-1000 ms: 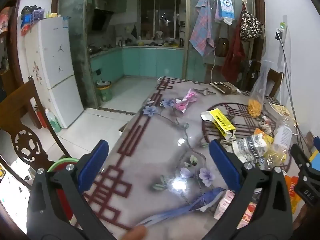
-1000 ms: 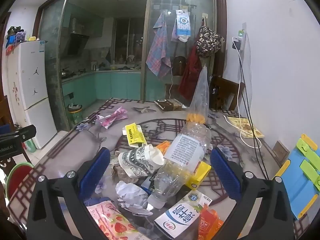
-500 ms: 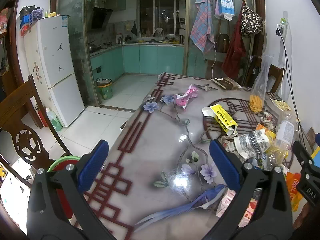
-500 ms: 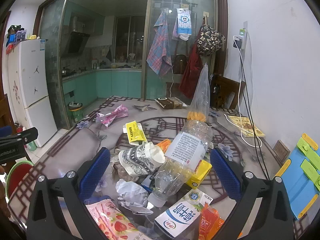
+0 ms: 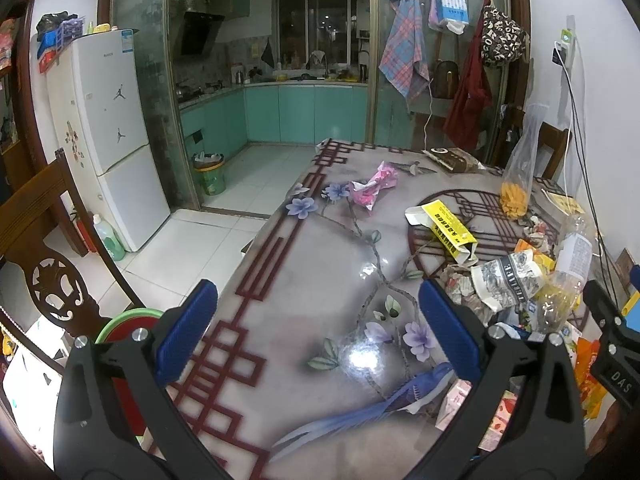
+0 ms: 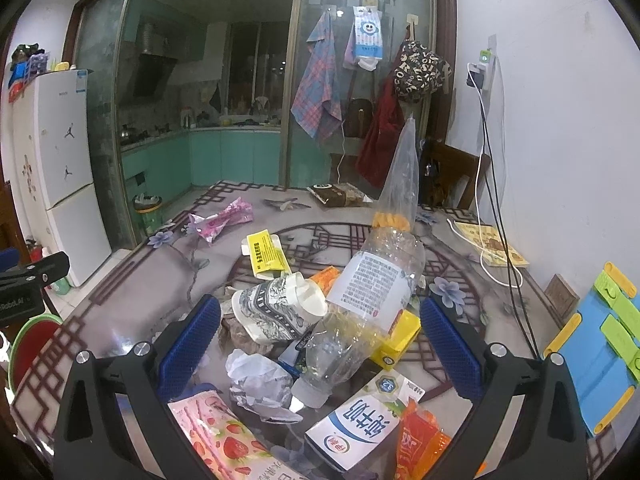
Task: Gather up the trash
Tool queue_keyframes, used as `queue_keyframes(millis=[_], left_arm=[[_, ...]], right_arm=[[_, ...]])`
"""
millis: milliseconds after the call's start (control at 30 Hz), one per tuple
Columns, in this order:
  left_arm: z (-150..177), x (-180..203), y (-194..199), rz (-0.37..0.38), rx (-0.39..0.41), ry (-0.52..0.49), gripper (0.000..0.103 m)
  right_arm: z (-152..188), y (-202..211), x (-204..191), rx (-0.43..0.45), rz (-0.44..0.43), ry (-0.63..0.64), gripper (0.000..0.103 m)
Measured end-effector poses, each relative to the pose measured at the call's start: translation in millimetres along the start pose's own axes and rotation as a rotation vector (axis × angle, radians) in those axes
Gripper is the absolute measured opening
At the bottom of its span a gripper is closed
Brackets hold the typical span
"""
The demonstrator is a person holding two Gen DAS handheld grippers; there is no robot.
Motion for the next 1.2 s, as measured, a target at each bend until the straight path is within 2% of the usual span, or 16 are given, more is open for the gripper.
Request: queue_keyframes(millis=[933, 1200], left_arm=[[7.6, 6.9, -0.9, 0.004, -0.003, -0.038, 0.099], [16.9, 15.5, 2.5, 0.04, 0.0, -0.113, 0.099]], right_arm=[[9.2, -5.6, 7.3, -0.022, 0.006, 0.002, 0.096], [9.7, -6.4, 7.4, -0.028, 0.009, 0.004, 0.096]])
Point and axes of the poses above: each gripper's, at about its wrist camera, not at the fingertips, and y roughly against the way its jaws point, x to its right, z to its underside, the point moved 9 cm from there along -y, roughly the way its jaws point, and after that the axes turned 13 degrees about -z, right-handed, at the moved point
